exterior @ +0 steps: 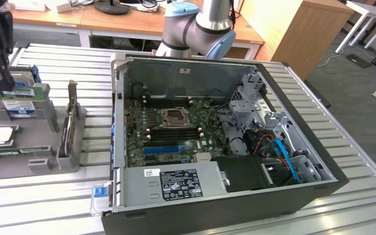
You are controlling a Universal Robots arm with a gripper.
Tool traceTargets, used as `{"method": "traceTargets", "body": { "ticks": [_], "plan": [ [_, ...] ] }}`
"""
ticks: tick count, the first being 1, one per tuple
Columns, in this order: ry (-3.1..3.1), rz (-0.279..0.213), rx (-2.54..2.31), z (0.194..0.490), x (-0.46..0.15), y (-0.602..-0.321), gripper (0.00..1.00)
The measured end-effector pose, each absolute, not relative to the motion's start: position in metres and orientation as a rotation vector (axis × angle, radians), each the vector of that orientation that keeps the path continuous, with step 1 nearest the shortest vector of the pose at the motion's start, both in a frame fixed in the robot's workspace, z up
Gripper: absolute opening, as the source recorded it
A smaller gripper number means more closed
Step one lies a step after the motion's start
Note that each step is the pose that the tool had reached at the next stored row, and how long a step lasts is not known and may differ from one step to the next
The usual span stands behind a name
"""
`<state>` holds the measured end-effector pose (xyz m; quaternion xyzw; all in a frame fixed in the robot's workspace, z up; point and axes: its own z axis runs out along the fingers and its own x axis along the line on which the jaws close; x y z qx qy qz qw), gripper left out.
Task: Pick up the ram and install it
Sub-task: 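Pick up the ram and move it above insertion slot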
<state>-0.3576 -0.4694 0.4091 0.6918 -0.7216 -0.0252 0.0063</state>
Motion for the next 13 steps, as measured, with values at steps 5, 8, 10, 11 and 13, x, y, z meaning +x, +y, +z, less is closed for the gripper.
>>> {"method": "traceTargets", "body": {
  "ticks": [5,8,10,11,13],
  "plan": [
    [-2.258,-0.079,2.165,0.409,-0.339,-0.469,0.11],
    [-2.258,-0.079,2.165,0.409,-0.327,-0.469,0.11],
    [-2.258,-0.079,2.165,0.409,-0.319,-0.469,0.11],
    [-2.258,-0.079,2.165,0.409,-0.315,-0.469,0.11],
    [-2.258,-0.079,2.165,0.409,-0.307,-0.469,0.11]
  ]
}}
